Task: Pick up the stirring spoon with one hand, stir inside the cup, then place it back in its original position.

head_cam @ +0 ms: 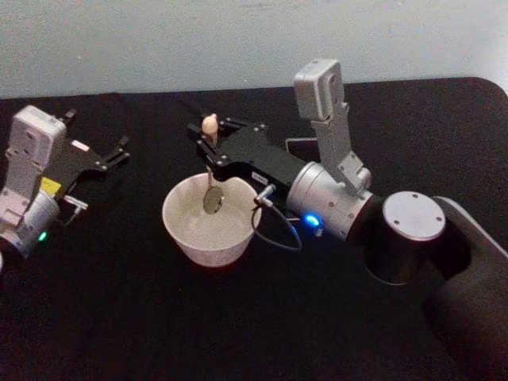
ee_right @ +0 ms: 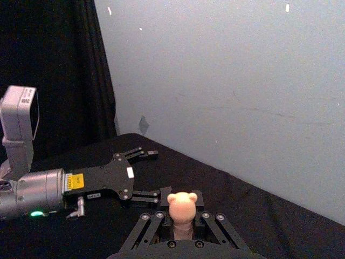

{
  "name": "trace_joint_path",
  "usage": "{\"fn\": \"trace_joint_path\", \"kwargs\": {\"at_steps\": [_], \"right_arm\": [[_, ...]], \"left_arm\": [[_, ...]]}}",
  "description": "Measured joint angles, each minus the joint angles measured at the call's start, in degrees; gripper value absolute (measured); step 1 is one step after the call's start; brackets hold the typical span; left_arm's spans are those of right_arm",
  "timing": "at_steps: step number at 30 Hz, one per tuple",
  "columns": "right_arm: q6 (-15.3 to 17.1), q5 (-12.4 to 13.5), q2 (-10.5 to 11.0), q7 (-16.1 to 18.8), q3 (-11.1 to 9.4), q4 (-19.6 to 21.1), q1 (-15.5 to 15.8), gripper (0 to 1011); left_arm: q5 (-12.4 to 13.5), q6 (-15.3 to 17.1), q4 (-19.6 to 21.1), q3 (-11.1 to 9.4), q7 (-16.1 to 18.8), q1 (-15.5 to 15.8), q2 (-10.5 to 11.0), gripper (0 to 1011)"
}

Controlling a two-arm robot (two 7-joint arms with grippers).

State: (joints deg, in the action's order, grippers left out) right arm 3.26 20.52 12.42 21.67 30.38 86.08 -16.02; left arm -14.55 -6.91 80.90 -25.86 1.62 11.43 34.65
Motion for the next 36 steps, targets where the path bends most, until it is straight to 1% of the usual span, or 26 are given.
{"fn": "trace_joint_path", "kwargs": {"at_steps": [1, 5, 9, 14, 20, 30, 36], "right_arm": [[0.0, 0.0, 0.0, 0.0, 0.0, 0.0, 0.0, 216], [-1.6, -0.6, -1.2, 0.4, 0.3, -2.6, -0.3, 216], [-2.6, -1.1, -1.9, 0.5, 0.5, -4.1, -0.4, 216], [-3.5, -2.0, -2.8, 0.5, 0.7, -5.9, -0.5, 216], [-3.6, -2.9, -3.3, 0.3, 0.6, -6.8, -0.6, 215], [-3.7, -3.4, -3.4, 0.1, -0.3, -6.8, -0.3, 214], [-3.3, -3.1, -2.4, 0.5, -1.4, -5.2, 0.7, 214]], "left_arm": [[0.0, 0.0, 0.0, 0.0, 0.0, 0.0, 0.0, 1001], [0.0, 0.0, 0.0, 0.0, 0.0, 0.0, 0.0, 1001], [0.0, 0.0, 0.0, 0.0, 0.0, 0.0, 0.0, 1001], [0.0, 0.0, 0.0, 0.0, 0.0, 0.0, 0.0, 1001], [0.0, 0.0, 0.0, 0.0, 0.0, 0.0, 0.0, 1001], [0.0, 0.0, 0.0, 0.0, 0.0, 0.0, 0.0, 1001], [0.0, 0.0, 0.0, 0.0, 0.0, 0.0, 0.0, 1001]]}}
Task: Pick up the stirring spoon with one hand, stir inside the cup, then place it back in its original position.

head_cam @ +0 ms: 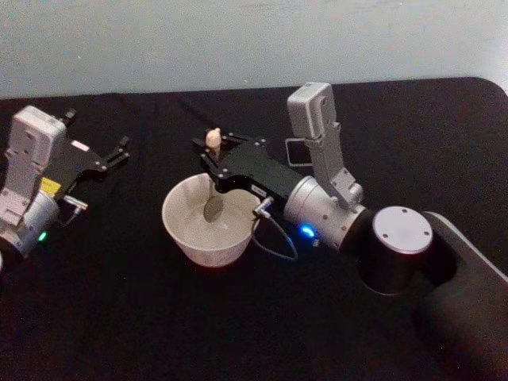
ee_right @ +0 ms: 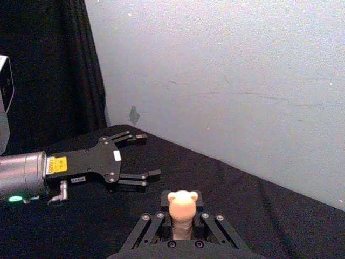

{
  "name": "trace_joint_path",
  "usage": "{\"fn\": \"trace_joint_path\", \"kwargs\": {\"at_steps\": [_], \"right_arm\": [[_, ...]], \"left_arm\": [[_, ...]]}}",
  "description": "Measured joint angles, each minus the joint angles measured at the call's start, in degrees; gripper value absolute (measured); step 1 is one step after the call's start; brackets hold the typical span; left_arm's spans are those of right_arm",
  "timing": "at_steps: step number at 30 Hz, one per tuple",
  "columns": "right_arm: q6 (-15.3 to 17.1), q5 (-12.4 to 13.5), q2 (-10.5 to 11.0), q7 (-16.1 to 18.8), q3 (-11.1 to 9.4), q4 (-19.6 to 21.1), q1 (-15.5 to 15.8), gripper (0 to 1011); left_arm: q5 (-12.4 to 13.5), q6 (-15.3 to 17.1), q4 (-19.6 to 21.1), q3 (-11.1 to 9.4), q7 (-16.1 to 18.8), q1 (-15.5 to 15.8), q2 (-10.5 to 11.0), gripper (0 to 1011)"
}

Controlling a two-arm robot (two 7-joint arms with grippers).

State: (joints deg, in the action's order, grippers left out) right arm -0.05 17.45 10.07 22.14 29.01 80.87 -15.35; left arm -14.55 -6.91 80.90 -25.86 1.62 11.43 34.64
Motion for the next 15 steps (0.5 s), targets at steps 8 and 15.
{"fn": "trace_joint_path", "kwargs": {"at_steps": [8, 15], "right_arm": [[0.5, 1.0, 2.5, 1.0, -1.0, 3.0, 2.0, 214], [0.6, 2.0, 4.8, 2.3, -1.1, 6.3, 4.3, 214]], "left_arm": [[0.0, 0.0, 0.0, 0.0, 0.0, 0.0, 0.0, 1001], [0.0, 0.0, 0.0, 0.0, 0.0, 0.0, 0.0, 1001]]}}
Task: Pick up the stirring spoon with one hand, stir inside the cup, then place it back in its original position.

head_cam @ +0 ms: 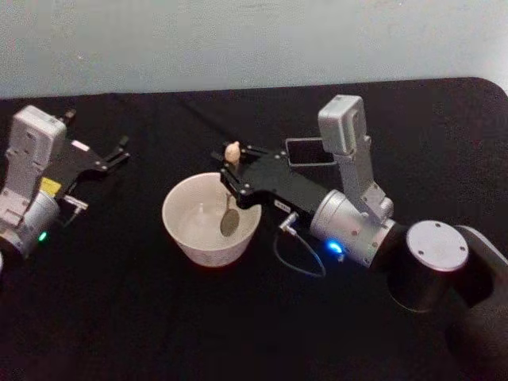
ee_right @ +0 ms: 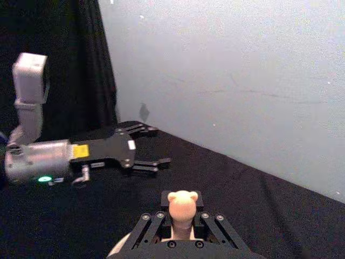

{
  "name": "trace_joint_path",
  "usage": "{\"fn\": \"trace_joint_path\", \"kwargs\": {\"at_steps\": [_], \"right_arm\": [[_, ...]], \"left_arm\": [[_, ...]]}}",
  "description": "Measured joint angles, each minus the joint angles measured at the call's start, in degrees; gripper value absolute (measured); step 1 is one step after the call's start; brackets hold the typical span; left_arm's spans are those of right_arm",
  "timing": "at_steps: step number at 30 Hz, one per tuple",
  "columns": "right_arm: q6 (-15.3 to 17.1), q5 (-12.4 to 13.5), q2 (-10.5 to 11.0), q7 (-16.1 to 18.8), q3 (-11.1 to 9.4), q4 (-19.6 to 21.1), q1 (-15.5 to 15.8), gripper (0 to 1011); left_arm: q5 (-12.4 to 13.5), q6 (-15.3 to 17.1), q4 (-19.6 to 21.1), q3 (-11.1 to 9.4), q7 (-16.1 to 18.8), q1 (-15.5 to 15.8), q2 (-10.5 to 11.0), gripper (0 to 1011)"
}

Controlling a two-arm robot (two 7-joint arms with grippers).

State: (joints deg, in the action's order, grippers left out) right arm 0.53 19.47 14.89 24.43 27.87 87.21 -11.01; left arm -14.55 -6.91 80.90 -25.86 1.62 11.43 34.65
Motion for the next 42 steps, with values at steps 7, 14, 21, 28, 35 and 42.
{"fn": "trace_joint_path", "kwargs": {"at_steps": [7, 14, 21, 28, 35, 42], "right_arm": [[0.0, 0.5, 1.4, 1.2, 1.0, 2.5, 1.5, 214], [-0.1, -0.4, 0.8, 1.1, 3.0, 2.2, 1.2, 214], [-0.5, -1.9, -1.5, -0.4, 3.9, -0.7, -0.8, 214], [-1.2, -3.3, -4.1, -2.4, 3.4, -4.0, -2.9, 214], [-1.9, -4.3, -5.0, -3.4, 2.2, -6.1, -4.1, 214], [-2.3, -4.6, -4.3, -3.4, 0.6, -6.2, -4.2, 214]], "left_arm": [[0.0, 0.0, 0.0, 0.0, 0.0, 0.0, 0.0, 1001], [0.0, 0.0, 0.0, 0.0, 0.0, 0.0, 0.0, 1001], [0.0, 0.0, 0.0, 0.0, 0.0, 0.0, 0.0, 1001], [0.0, 0.0, 0.0, 0.0, 0.0, 0.0, 0.0, 1001], [0.0, 0.0, 0.0, 0.0, 0.0, 0.0, 0.0, 1001], [0.0, 0.0, 0.0, 0.0, 0.0, 0.0, 0.0, 1001]]}}
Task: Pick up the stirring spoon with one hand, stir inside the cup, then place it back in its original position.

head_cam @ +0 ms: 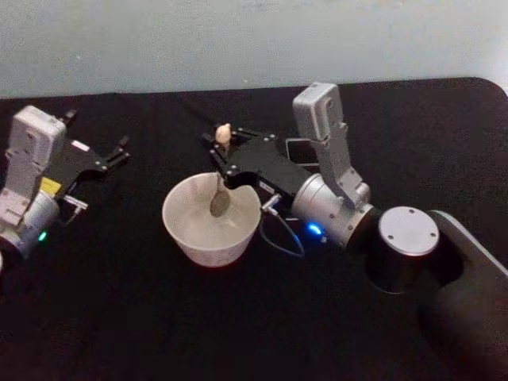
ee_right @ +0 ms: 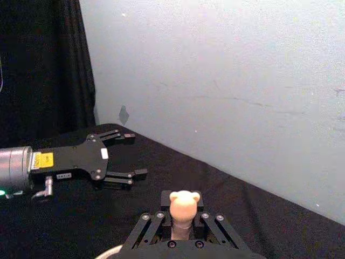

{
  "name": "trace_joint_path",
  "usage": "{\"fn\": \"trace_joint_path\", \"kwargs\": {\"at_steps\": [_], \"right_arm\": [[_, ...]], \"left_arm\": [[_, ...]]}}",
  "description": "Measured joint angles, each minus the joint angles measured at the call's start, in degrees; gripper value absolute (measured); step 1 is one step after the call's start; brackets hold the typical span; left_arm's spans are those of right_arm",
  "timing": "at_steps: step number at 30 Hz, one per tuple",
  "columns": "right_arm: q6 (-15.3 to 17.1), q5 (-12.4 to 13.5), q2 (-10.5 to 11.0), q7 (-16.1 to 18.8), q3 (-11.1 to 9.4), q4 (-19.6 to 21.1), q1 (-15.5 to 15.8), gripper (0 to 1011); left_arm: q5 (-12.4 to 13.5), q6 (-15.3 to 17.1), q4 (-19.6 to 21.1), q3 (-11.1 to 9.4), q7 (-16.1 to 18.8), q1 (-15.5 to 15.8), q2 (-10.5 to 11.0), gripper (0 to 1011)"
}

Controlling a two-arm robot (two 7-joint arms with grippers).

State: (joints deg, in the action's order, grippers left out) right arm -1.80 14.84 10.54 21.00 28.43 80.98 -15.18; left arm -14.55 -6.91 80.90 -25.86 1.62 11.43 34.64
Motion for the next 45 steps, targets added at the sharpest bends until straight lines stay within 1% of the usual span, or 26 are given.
{"fn": "trace_joint_path", "kwargs": {"at_steps": [8, 10, 11, 14, 15, 16, 24, 29, 37, 39, 45], "right_arm": [[0.3, 0.9, 2.3, 1.7, -1.1, 2.7, 1.9, 214], [0.5, 1.1, 2.5, 1.8, -1.2, 3.0, 2.1, 214], [1.0, 1.7, 3.3, 2.3, -1.5, 4.2, 2.9, 214], [1.7, 2.7, 4.2, 2.9, -1.7, 5.7, 4.0, 214], [1.7, 2.7, 4.2, 2.9, -1.7, 5.7, 4.0, 214], [2.3, 3.4, 4.9, 3.4, -1.8, 6.7, 4.7, 214], [3.5, 5.2, 7.1, 4.3, -1.7, 9.7, 6.7, 213], [3.7, 5.6, 8.3, 4.8, -0.7, 11.1, 7.6, 213], [3.5, 5.5, 8.7, 5.4, 0.9, 11.9, 8.0, 213], [3.4, 5.5, 8.4, 5.4, 1.6, 11.9, 7.8, 213], [2.9, 4.8, 7.3, 5.2, 2.7, 11.1, 6.8, 213]], "left_arm": [[0.0, 0.0, 0.0, 0.0, 0.0, 0.0, 0.0, 1001], [0.0, 0.0, 0.0, 0.0, 0.0, 0.0, 0.0, 1001], [0.0, 0.0, 0.0, 0.0, 0.0, 0.0, 0.0, 1001], [0.0, 0.0, 0.0, 0.0, 0.0, 0.0, 0.0, 1002], [0.0, 0.0, 0.0, 0.0, 0.0, 0.0, 0.0, 1001], [0.0, 0.0, 0.0, 0.0, 0.0, 0.0, 0.0, 1002], [0.0, 0.0, 0.0, 0.0, 0.0, 0.0, 0.0, 1001], [0.0, 0.0, 0.0, 0.0, 0.0, 0.0, 0.0, 1001], [0.0, 0.0, 0.0, 0.0, 0.0, 0.0, 0.0, 1001], [0.0, 0.0, 0.0, 0.0, 0.0, 0.0, 0.0, 1001], [0.0, 0.0, 0.0, 0.0, 0.0, 0.0, 0.0, 1001]]}}
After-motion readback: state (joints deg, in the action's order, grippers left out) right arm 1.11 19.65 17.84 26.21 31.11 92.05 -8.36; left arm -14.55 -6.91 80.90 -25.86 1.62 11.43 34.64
